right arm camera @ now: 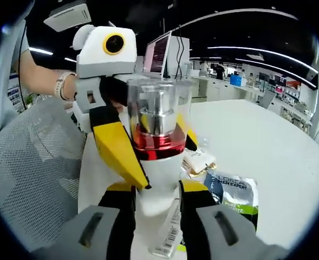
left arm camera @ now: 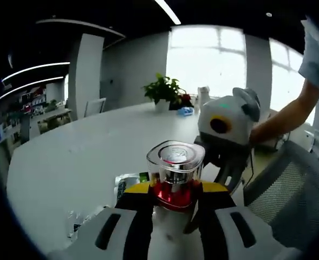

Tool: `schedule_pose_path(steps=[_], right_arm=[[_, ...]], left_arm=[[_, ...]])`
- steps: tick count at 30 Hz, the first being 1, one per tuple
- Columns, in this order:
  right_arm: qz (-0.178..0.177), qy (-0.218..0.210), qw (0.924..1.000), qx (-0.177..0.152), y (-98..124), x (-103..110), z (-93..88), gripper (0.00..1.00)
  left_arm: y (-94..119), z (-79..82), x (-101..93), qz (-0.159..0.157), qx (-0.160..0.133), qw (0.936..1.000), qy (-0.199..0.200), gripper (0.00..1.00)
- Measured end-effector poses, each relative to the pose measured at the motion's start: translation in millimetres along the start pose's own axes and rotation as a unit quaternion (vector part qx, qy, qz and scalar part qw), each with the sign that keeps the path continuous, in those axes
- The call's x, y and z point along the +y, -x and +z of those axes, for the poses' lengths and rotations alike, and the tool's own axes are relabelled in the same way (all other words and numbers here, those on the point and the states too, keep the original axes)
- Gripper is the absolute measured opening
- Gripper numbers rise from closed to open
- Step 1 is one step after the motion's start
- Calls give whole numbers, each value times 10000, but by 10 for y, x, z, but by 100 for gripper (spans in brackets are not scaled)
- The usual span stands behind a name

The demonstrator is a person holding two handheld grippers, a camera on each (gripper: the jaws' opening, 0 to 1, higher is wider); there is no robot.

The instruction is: Arrange the skincare products in the storage area until every visible bottle or jar stands upright without overlapping.

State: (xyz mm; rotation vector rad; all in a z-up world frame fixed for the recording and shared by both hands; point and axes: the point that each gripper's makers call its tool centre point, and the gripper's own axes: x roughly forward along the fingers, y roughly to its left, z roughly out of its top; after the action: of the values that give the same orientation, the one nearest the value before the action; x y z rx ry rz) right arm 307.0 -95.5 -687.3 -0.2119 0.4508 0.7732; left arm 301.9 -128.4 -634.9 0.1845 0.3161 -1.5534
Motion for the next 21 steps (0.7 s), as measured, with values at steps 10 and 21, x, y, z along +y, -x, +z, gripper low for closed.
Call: schedule_pose_path(steps=[10,21], right_arm=[[-40,112,9999,71,53,-142,-25,29],[-80,172,9997,177,161,-341,-78,29]], left_arm=[[-139,55,78,32,-26,10000,-6,28],[-336,130,141,40,-75,10000,5,28]])
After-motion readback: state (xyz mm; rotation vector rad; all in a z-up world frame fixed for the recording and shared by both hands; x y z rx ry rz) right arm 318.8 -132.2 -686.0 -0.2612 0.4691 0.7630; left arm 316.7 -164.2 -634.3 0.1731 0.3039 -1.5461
